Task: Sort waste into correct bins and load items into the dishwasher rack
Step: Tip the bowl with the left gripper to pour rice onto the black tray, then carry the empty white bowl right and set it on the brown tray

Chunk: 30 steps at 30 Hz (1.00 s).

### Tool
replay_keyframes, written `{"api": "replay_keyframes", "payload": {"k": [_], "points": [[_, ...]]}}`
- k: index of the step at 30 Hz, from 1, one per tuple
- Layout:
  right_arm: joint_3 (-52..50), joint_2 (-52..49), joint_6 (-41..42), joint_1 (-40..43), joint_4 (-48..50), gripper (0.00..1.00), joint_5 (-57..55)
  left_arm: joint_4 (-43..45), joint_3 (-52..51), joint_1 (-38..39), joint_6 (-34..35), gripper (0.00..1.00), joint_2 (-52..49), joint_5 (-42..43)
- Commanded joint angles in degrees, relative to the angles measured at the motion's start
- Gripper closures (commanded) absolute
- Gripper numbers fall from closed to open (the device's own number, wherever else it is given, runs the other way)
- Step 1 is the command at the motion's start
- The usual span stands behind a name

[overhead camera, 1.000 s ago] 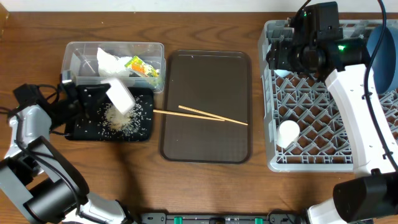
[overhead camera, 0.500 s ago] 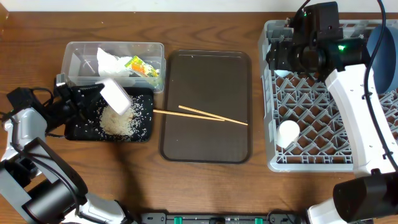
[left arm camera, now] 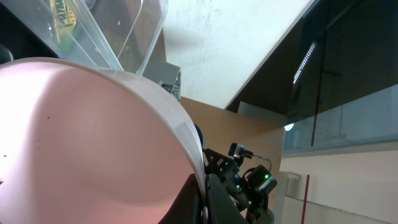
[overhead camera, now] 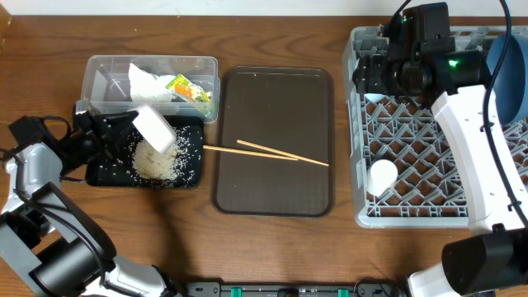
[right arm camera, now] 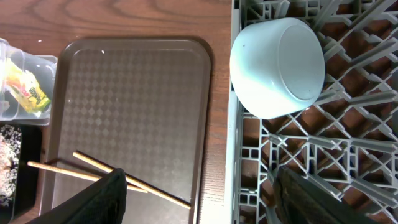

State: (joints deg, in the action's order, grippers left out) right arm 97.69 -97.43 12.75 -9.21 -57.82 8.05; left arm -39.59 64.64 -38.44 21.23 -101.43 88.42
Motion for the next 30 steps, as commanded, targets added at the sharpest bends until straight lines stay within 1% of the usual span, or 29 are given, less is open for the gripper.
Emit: {"api": "replay_keyframes", "payload": {"k": [1, 12, 19, 22, 30], "points": [[0.7, 0.3, -1.0, 0.2, -0.3, 0.25, -0.3, 0.1, 1.3, -0.2, 0.5, 0.94, -0.1, 1.7], [0.7, 0.3, -2.1, 0.2, 0.9, 0.23, -0.3, 0.1, 1.3, -0.2, 0.5, 0.94, -0.1, 1.7], [0.7, 0.3, -2.1, 0.2, 2.5, 0.11, -0.1, 0.1, 1.3, -0.2, -0.3, 0.94, 0.0, 1.7], [0.7, 0.3, -2.1, 0.1, 2.3, 0.01, -0.1, 0.1, 1.3, -0.2, -1.2, 0.94, 0.0, 1.6], [0.7, 0.3, -2.1, 0.2, 1.8, 0.01, -0.1, 0.1, 1.3, 0.0, -2.9, 0.94, 1.4, 0.2]]}}
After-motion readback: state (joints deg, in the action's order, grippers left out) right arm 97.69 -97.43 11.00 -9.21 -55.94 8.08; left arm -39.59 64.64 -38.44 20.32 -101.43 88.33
